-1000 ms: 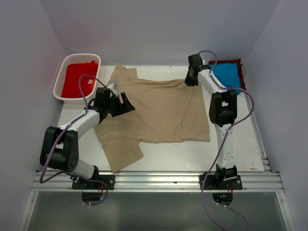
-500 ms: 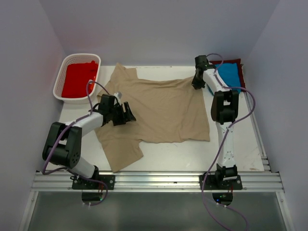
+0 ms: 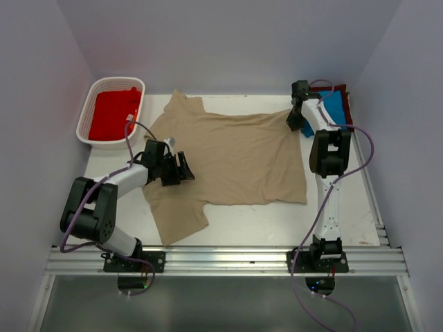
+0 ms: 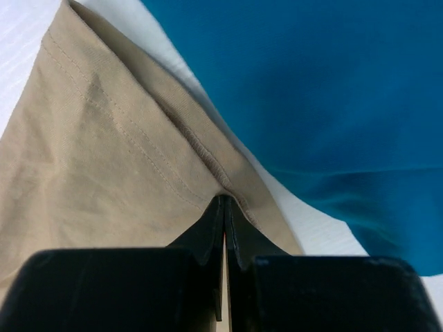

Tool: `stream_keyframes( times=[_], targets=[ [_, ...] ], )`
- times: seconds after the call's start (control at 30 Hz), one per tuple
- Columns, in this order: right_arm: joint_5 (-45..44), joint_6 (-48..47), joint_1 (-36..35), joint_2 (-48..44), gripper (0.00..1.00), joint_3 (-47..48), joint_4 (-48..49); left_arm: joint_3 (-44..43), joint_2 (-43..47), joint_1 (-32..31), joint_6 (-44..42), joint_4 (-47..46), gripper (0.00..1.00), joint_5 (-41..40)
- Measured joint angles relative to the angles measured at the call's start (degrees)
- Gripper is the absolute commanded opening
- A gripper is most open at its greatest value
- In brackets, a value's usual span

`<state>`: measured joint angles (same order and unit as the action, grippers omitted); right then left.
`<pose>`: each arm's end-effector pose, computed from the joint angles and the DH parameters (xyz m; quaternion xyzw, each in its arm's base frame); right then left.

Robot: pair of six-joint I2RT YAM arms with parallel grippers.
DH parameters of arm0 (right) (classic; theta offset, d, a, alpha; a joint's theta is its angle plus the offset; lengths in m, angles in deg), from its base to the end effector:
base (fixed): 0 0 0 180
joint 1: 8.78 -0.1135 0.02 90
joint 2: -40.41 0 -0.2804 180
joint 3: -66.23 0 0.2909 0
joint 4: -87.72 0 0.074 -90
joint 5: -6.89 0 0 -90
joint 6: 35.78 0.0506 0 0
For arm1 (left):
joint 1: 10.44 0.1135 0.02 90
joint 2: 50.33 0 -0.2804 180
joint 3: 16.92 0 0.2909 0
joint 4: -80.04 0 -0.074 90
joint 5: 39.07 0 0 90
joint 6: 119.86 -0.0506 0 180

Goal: Fold and stack the t-shirts
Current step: Flatten out the tshirt

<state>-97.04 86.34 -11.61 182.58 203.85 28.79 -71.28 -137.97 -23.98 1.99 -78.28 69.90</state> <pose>0.5863 0.0168 0.1522 0.2712 0.9277 -0.0442 0.2526 0.3088 -0.0913 0.1343 -0.1007 0.9365 -0.2595 0.2133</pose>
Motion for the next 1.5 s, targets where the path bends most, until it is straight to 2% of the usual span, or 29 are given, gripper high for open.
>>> stream_keyframes(
  times=[0.17, 0.27, 0.3, 0.33, 0.4, 0.43, 0.53, 0.63, 0.7, 0.83, 0.93, 0.97, 1.07, 1.27, 1.4, 1.5],
  targets=[
    [-3.08, -0.33, 0.02, -0.96, 0.00, -1.95, 0.68, 0.00, 0.02, 0.00, -0.04, 0.63, 0.73, -0.37],
    [0.92, -2.45, 0.37, -7.28, 0.01, -14.01, 10.36, 0.00, 0.48, 0.00, -0.17, 1.05, 0.73, -0.85],
    [3.28, -2.93, 0.68, -10.03, 0.06, -18.95, 13.94, 0.00, 1.11, 0.00, -0.35, 1.36, 0.74, -1.14],
    [6.36, -3.23, 0.92, -13.57, 0.28, -25.70, 19.82, 0.00, 1.81, 0.00, -0.66, 1.57, 0.75, -1.29],
    [11.52, -3.32, 1.42, -19.87, 0.38, -36.81, 27.54, 0.02, 4.66, 0.00, -1.31, 2.08, 0.79, -2.23],
    [13.90, -3.37, 1.53, -22.27, 0.47, -40.24, 30.10, 0.02, 6.64, -0.02, -1.55, 2.16, 0.80, -2.89],
    [19.93, -2.86, 1.53, -27.04, 0.67, -43.69, 36.09, -0.15, 14.45, -0.02, -1.75, 2.78, 0.83, -5.27],
    [23.15, -2.47, 0.90, -33.83, 0.78, -46.56, 40.44, -2.32, 20.63, -0.02, -1.97, 5.99, 0.78, -7.37],
    [23.47, -2.62, -0.15, -39.54, 0.79, -49.03, 40.59, -5.16, 21.90, -0.02, -1.99, 9.33, 0.69, -8.11],
    [21.55, -3.30, -4.48, -51.65, 0.79, -55.10, 38.69, -7.78, 20.59, -0.15, -1.92, 20.50, 0.66, -8.09],
    [18.64, -3.32, -8.81, -60.37, 0.79, -61.81, 32.30, -3.87, 22.38, -1.29, -0.37, 29.38, 0.63, -7.50],
    [18.08, -3.28, -10.21, -62.97, 0.79, -63.58, 30.21, -1.99, 23.80, -2.08, 0.28, 32.20, 0.58, -7.23],
    [17.18, -3.23, -12.13, -69.92, 0.79, -67.95, 24.61, 1.90, 29.77, -5.09, 2.16, 41.55, 0.55, -6.27],
    [15.37, -3.56, -11.74, -80.08, 0.81, -70.49, 16.65, -1.27, 36.46, -8.63, 5.53, 53.40, 0.55, -6.93],
    [15.34, -4.20, -11.74, -83.10, 0.84, -71.01, 15.08, -1.84, 35.06, -9.27, 6.54, 55.65, 0.57, -7.76],
    [16.06, -4.39, -11.74, -83.32, 0.84, -72.19, 14.78, -1.84, 31.47, -12.46, 7.26, 56.11, 0.59, -9.42]
  ],
)
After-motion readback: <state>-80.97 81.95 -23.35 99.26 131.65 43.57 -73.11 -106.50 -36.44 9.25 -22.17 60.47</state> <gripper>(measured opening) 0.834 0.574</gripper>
